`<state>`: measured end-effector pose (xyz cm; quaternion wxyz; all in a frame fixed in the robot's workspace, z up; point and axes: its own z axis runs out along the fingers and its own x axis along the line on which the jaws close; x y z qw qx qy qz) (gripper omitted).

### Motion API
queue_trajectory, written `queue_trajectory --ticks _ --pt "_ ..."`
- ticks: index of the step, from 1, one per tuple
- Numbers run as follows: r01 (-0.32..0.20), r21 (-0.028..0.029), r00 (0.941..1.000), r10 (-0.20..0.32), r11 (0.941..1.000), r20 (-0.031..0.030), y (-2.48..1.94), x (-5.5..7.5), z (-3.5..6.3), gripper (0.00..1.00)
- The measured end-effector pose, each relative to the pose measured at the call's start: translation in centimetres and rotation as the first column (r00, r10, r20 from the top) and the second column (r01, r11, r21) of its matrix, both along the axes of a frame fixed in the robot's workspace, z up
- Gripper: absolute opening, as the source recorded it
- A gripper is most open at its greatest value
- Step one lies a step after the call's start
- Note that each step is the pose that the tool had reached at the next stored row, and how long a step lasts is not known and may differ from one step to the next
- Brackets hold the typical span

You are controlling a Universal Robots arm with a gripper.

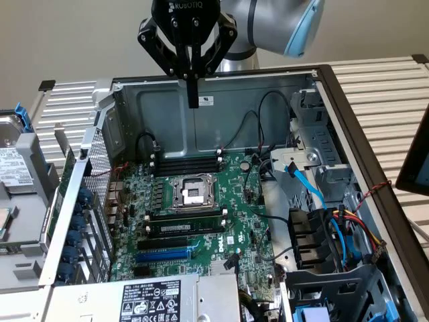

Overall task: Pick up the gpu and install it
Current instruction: 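Reach for the gpu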

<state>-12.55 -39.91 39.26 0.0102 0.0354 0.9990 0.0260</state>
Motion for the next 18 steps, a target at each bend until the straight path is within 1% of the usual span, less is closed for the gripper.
queue_trajectory --ticks 3,4,6,8,10,13,18 --pt "0.0 0.0004 1.0 0.0 1.0 -0.0001 0.0 -0.1 0.0 0.11" --pt "0.0 0.0021 1.0 0.0 1.0 -0.0001 -0.01 -0.2 0.0 0.11" --pt "0.0 0.008 1.0 0.0 1.0 -0.0029 0.0 -0.7 0.0 0.11" --pt "0.0 0.0121 1.0 0.0 0.9999 -0.0047 0.0 -1.3 0.0 0.11" --pt "0.0 0.0147 1.0 0.0 0.9999 -0.0052 0.0 -2.2 0.0 0.11" --pt "0.0 0.0152 1.0 0.0 0.9999 -0.0052 0.01 -3.4 0.0 0.11" --pt "0.0 0.0154 1.0 0.0 0.9999 -0.0057 0.07 -5.0 0.0 0.11"
